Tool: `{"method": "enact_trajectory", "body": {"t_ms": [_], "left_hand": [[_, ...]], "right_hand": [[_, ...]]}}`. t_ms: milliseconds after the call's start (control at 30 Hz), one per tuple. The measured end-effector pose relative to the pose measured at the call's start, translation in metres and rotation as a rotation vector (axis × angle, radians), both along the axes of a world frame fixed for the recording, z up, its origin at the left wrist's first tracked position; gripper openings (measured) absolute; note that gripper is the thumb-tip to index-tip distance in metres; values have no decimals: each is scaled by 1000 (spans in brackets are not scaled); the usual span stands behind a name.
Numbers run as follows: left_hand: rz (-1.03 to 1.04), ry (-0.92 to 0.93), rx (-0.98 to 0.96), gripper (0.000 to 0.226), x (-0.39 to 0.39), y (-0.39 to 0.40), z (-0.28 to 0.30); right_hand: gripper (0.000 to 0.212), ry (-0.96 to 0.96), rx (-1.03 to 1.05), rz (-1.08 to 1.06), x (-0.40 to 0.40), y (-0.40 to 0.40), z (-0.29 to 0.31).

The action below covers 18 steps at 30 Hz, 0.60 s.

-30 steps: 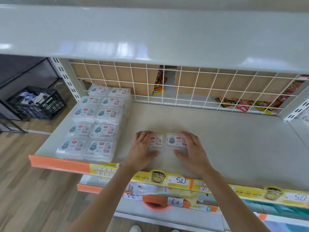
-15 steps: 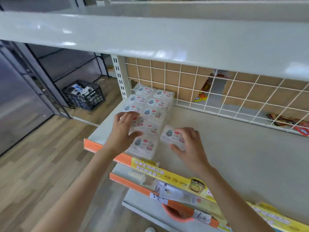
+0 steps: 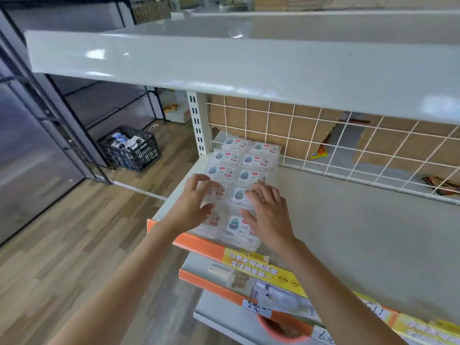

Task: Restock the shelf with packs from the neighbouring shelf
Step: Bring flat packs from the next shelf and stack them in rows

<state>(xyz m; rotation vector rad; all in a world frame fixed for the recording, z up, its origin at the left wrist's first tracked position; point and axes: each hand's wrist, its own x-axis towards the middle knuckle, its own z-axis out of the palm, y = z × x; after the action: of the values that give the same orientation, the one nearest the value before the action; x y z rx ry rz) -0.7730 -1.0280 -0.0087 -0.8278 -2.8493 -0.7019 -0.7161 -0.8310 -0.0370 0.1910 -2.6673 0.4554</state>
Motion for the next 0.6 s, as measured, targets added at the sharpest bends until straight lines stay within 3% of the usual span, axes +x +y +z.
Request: {"method": "enact_trajectory", "body": {"t_ms": [133, 233, 367, 600], "left_hand": [[-112, 137, 5, 42, 7, 16, 9], [-222, 204, 49, 32, 18, 44, 16], [-356, 323, -95, 32, 36, 89, 16], [-579, 282, -325, 37, 93, 188, 4]], "right_hand": [[44, -15, -16, 2, 5, 4, 10], [32, -9, -47, 5, 22, 19, 15], [33, -14, 88, -73, 63, 56, 9], [33, -148, 207, -231, 157, 140, 7]]}}
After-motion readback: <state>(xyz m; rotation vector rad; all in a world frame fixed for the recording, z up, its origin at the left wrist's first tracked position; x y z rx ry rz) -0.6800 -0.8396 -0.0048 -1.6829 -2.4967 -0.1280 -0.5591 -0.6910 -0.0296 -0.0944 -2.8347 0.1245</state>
